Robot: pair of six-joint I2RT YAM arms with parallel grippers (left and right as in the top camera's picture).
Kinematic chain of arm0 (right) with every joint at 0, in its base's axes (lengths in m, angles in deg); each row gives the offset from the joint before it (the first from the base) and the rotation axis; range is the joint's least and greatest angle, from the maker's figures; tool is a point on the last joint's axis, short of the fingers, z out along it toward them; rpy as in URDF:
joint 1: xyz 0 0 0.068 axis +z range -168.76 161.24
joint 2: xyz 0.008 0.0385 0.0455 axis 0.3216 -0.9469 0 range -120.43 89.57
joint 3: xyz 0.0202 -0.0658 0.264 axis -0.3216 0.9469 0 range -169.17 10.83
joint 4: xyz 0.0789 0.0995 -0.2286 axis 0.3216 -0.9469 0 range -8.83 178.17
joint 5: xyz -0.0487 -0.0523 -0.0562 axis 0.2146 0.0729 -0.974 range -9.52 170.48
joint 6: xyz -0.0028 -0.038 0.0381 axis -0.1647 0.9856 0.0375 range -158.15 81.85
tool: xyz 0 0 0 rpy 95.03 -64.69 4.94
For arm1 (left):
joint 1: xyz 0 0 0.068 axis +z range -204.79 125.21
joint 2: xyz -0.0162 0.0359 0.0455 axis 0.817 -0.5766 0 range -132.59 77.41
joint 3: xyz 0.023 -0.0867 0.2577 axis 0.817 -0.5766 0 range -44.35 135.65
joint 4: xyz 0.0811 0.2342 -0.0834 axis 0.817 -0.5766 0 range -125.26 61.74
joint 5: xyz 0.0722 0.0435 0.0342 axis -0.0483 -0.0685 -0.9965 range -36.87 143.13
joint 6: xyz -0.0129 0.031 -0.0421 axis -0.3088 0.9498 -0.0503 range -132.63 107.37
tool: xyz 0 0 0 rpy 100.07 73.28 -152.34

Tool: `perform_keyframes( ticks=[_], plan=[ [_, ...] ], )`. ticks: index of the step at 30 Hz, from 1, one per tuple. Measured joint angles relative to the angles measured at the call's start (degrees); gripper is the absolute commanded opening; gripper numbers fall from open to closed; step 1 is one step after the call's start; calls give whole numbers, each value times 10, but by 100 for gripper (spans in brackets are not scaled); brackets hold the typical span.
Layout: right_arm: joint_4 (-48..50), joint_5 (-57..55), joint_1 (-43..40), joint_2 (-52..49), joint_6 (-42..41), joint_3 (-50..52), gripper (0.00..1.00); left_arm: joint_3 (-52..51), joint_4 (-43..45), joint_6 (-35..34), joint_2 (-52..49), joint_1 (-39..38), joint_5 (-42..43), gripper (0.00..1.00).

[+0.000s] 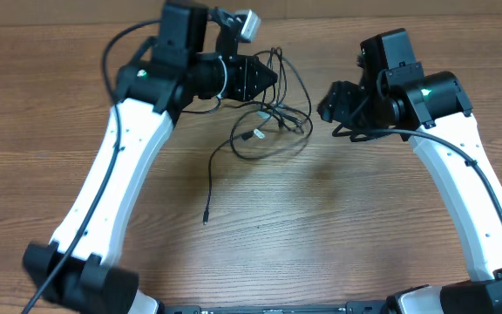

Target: Untangle cables

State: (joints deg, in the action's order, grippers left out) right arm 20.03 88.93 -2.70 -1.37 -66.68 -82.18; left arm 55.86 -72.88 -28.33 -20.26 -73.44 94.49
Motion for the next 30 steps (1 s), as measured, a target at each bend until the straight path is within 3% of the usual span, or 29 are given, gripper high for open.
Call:
perform_keyframes(
  ticks=[21,30],
  plan=[
    [103,172,1,-27,172,0,64,5,-5,-37,35,33,135,4],
    [165,209,2,-48,200,0,35,5,-21,-39,35,34,157,4]
  ],
)
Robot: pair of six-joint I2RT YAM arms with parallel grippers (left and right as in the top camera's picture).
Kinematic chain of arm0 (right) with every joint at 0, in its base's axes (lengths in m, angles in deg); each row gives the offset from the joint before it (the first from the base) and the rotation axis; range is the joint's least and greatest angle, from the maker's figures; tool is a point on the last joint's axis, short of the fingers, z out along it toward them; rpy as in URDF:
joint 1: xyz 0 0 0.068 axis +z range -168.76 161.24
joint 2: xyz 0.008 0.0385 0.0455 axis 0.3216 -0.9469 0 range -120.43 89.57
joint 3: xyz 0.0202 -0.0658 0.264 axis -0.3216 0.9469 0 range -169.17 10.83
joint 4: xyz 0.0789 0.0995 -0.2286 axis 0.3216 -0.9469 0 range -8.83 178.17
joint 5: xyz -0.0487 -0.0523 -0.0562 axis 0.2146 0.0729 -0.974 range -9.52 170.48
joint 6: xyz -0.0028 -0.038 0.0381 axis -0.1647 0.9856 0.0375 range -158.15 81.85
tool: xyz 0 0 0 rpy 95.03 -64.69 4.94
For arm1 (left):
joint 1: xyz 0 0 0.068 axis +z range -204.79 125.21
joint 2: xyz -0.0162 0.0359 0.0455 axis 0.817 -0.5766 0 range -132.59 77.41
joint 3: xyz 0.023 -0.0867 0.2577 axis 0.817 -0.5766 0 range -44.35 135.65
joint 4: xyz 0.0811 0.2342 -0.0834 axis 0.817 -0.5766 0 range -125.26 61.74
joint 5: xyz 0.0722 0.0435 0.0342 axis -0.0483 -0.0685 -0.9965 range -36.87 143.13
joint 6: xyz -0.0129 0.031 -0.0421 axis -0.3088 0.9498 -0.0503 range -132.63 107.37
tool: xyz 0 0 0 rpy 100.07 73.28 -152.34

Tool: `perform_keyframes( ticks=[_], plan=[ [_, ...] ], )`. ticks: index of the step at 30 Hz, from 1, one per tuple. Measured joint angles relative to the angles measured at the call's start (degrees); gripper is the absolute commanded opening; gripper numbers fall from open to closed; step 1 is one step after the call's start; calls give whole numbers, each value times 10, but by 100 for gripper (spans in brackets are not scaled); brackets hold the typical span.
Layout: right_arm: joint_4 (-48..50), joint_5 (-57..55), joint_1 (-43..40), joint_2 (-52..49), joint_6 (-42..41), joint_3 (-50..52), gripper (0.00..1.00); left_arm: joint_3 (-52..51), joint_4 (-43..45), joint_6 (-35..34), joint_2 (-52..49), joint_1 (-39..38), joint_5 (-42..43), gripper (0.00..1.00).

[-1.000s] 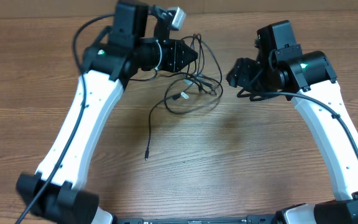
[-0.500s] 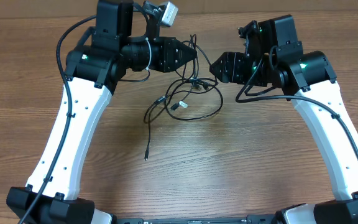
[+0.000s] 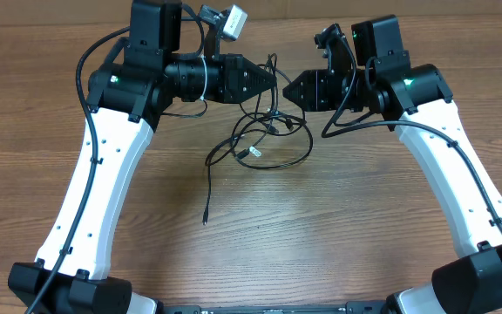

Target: Untangle cables

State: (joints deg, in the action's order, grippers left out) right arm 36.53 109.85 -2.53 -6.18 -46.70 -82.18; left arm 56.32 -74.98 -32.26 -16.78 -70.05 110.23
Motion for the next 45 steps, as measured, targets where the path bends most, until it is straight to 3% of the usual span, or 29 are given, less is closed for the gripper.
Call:
perform_keyframes(
  ticks=[3,7,14,20,27,35,45],
  plan=[
    [4,4,0,-3,0,0,25,0,5,-4,0,0,8,4],
    [-1,0,0,-20,-4,0,4,0,35,-21,0,4,26,4],
    [-94,-145,-5,-40,-112,0,4,0,45,-38,0,49,43,4],
    [-167,-226,-50,-40,-175,0,4,0,-5,-13,0,102,-17,4],
    [-206,-253,-79,-40,-185,0,4,0,-64,28,0,104,-146,4],
    [-221,-261,-121,-40,-186,0,4,0,-93,53,0,104,-224,4],
    [-239,-265,-230,-40,-166,0,4,0,-114,62,0,104,-294,4]
  ],
)
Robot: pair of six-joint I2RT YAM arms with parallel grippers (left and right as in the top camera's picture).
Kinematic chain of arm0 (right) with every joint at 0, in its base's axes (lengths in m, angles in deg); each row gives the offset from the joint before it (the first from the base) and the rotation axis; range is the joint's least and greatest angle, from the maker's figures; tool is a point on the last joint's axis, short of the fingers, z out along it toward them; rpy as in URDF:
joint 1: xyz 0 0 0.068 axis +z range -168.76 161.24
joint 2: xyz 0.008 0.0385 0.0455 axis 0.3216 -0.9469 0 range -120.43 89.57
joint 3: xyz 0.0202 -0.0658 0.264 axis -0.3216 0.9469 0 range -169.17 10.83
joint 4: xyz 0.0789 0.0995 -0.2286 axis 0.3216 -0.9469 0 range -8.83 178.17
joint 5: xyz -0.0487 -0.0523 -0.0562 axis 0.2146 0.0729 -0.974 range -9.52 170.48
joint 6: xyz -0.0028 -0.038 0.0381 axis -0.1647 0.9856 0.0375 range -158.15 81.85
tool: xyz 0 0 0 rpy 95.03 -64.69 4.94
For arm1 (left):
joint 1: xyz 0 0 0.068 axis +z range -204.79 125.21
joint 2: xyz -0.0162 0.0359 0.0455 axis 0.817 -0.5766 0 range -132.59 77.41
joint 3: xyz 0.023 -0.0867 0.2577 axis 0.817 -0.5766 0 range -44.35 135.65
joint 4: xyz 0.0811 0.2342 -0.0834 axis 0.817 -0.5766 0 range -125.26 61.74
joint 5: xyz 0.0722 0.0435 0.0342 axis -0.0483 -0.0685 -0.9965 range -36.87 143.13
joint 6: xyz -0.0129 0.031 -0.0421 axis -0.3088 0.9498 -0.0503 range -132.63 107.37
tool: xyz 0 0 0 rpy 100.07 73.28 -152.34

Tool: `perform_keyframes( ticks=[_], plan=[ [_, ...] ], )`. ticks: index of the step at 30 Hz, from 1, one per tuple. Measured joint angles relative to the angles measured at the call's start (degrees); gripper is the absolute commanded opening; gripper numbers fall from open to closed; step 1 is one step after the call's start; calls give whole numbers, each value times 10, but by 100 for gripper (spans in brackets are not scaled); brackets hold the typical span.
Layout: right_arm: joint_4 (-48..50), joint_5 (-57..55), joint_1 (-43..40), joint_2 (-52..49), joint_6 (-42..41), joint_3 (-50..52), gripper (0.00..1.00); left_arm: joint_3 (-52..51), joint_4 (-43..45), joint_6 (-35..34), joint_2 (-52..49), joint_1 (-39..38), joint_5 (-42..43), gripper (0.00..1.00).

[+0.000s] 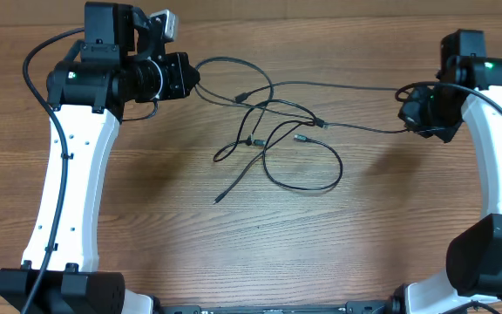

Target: Untangle cables

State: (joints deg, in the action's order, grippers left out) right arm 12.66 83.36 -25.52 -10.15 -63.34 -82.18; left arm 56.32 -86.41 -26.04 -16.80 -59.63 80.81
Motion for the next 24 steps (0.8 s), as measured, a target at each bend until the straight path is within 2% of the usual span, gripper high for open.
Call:
perform_keyframes(
  ticks=[10,19,24],
  plan=[
    [0,-7,-11,-2,27,0,4,0,-17,1,0,0,-19,4],
    [1,-8,-93,-37,30,0,6,0,-19,1,0,0,-64,4],
    [8,-6,-114,-37,37,0,13,0,-19,-1,0,1,-96,4]
  ],
)
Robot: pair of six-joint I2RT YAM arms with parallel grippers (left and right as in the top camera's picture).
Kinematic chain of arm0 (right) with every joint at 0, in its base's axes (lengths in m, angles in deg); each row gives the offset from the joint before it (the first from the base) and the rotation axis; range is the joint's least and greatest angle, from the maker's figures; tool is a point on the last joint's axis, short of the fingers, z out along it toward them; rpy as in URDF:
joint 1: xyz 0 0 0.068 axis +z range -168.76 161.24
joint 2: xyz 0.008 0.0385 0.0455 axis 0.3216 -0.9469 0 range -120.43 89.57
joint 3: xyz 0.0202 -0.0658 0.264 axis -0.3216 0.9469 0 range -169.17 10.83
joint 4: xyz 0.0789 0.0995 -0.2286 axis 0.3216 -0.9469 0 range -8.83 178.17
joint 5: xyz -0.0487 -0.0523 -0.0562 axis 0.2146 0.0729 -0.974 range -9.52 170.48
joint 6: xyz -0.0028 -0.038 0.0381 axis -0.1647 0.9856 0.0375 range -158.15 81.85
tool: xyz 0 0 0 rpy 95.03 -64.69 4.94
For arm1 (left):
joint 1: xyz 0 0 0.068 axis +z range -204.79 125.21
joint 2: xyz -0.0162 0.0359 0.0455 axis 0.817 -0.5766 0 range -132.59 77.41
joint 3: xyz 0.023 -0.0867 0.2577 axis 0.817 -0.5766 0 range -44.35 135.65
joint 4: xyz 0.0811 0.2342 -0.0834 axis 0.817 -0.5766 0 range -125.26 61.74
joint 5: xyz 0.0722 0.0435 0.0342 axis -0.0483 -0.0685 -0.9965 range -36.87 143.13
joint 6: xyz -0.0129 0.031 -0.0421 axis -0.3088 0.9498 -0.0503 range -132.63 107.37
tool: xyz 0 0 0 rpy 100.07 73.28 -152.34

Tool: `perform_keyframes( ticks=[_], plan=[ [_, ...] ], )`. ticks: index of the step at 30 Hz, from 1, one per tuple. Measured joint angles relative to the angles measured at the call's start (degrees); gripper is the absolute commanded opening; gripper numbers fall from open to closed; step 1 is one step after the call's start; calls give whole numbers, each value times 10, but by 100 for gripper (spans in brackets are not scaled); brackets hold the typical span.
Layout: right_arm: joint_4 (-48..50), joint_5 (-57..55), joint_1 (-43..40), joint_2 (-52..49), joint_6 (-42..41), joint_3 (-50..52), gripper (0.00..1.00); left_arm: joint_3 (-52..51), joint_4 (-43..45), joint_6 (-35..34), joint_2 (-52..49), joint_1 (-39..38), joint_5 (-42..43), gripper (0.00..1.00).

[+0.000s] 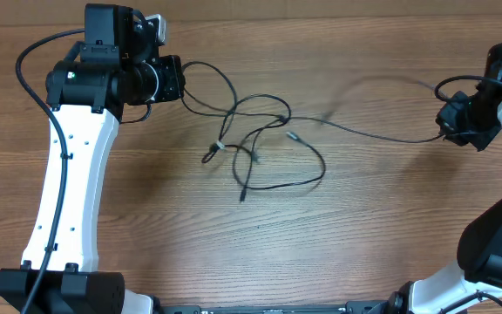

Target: Untangle cables

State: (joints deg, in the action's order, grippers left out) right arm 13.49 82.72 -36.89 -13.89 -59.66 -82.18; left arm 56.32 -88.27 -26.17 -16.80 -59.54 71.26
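Note:
Thin black cables (268, 144) lie in a loose tangle on the wooden table, stretched from left to right. My left gripper (181, 80) at the upper left is shut on one cable end, which curves off toward the tangle. My right gripper (447, 125) at the far right edge is shut on another cable (382, 133) that runs in a long line back to the knot. Loose plug ends (243, 197) lie below the loops.
The wooden table (321, 244) spreads in front of the tangle. The left arm's white links (68, 192) run down the left side. The right arm sits along the right edge of the view.
My right gripper has moved further right and slightly down with its cable. The cable line is longer, and the loops in the middle have shifted and tightened toward the left.
Both grippers were close together over a compact bundle at the table's back middle. Then they stood almost tip to tip over it. Then they were far apart, each holding a cable, with the bundle spread wide. Now the spread is wider still.

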Motion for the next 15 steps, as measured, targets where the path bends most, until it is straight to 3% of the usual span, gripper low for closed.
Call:
perform_keyframes(
  ticks=[3,7,9,13,15],
  plan=[
    [6,21,1,0,17,0,27,0,1,0,0,0,-2,4],
    [12,111,2,0,81,0,66,0,6,5,0,0,28,4],
    [10,172,6,0,133,0,79,0,11,16,0,0,60,4],
    [11,310,36,0,241,0,94,0,17,45,0,0,144,4],
    [23,350,61,0,276,-1,95,0,17,55,0,0,186,4]
  ],
)
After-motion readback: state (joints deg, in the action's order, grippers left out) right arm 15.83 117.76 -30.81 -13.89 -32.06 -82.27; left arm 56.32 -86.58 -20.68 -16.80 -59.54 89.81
